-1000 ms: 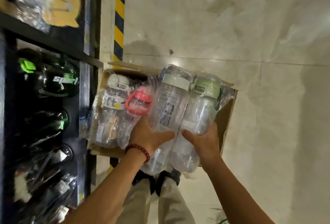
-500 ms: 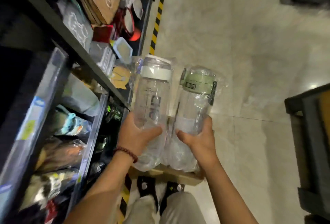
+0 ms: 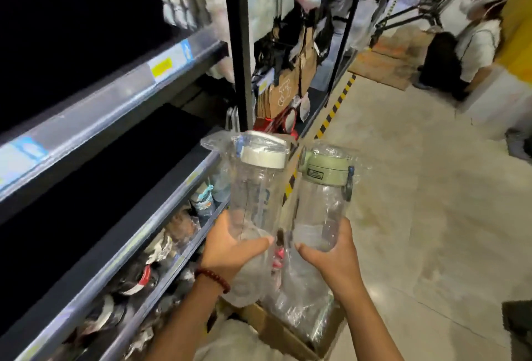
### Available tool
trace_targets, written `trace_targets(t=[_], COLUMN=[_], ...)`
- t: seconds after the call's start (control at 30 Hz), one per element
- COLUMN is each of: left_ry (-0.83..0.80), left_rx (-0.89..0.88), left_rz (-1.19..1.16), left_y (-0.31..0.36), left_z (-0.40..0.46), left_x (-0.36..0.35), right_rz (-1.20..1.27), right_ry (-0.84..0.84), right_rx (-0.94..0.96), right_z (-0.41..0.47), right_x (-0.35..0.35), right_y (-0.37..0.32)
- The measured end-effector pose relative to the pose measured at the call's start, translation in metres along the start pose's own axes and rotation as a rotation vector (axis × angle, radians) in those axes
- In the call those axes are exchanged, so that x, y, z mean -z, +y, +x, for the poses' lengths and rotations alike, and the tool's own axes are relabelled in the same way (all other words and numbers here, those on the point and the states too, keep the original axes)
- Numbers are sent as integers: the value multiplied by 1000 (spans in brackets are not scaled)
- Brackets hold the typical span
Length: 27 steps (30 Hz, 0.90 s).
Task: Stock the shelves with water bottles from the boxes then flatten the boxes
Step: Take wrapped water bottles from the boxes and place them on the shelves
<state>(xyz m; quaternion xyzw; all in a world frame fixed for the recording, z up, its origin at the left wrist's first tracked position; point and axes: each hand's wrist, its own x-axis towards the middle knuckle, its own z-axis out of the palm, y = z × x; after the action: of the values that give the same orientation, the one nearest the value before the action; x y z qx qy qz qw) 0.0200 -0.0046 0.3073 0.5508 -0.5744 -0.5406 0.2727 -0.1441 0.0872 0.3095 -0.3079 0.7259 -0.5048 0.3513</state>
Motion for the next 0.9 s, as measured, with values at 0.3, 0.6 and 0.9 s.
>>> trace_targets(t=[0.3, 0.6, 0.9], left_ry=[435, 808, 1115], left_rx=[79, 212, 289], left_rz=[-196, -294, -460], left_y=[-33, -82, -121], left_z=[-111, -243, -331], left_x=[-12, 18, 82], right_rz=[-77, -122, -209], right_ry=[-318, -719, -1003], right_rx=[102, 120, 195], right_z=[-46, -116, -199], right_x=[29, -11, -102], right_y=[19, 25, 16])
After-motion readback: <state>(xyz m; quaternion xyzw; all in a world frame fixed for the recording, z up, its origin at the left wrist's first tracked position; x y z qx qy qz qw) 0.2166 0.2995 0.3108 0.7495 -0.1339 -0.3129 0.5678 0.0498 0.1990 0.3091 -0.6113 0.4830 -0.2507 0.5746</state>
